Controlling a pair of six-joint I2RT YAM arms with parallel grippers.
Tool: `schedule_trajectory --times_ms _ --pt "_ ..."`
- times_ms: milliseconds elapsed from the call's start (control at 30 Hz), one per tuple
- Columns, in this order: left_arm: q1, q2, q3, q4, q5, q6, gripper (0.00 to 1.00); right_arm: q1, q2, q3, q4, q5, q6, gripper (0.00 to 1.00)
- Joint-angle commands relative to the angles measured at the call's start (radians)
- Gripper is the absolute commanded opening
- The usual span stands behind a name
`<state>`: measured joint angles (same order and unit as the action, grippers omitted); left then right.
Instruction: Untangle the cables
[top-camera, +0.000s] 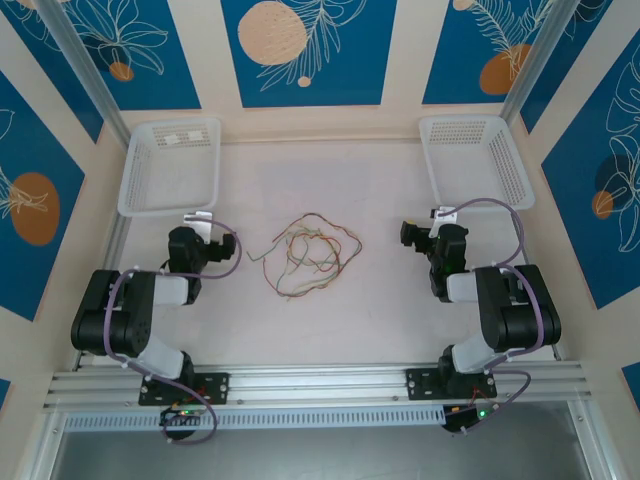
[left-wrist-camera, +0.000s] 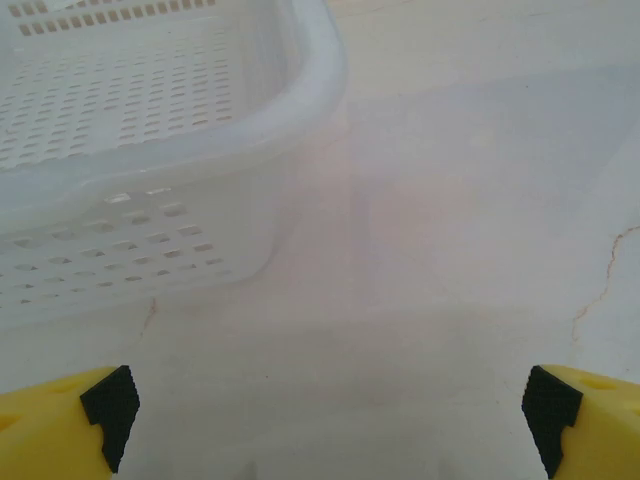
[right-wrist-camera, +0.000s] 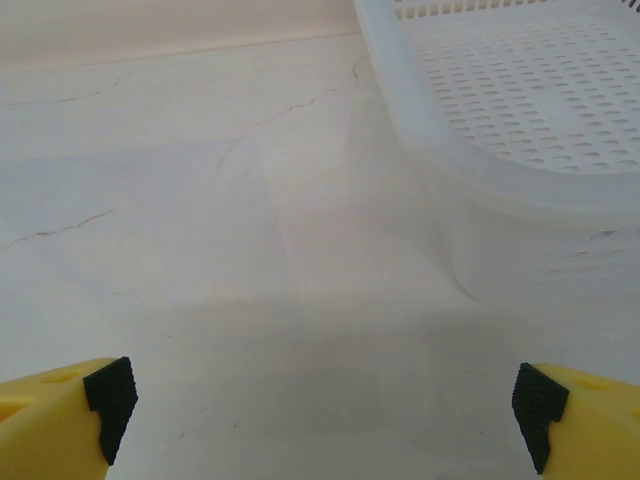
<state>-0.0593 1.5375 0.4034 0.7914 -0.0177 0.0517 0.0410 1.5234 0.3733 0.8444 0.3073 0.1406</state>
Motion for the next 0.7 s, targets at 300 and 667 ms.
schedule_trajectory --times_ms 300,667 --pt "0.003 -0.005 0.014 0.009 0.023 -0.003 1.0 0.0 0.001 0.016 0.019 0.014 0.002 0.99" --pt "0.003 -0.013 0.003 0.033 0.027 -0.001 1.0 -0.015 -0.015 0.002 0.041 -0.022 0.004 0.99"
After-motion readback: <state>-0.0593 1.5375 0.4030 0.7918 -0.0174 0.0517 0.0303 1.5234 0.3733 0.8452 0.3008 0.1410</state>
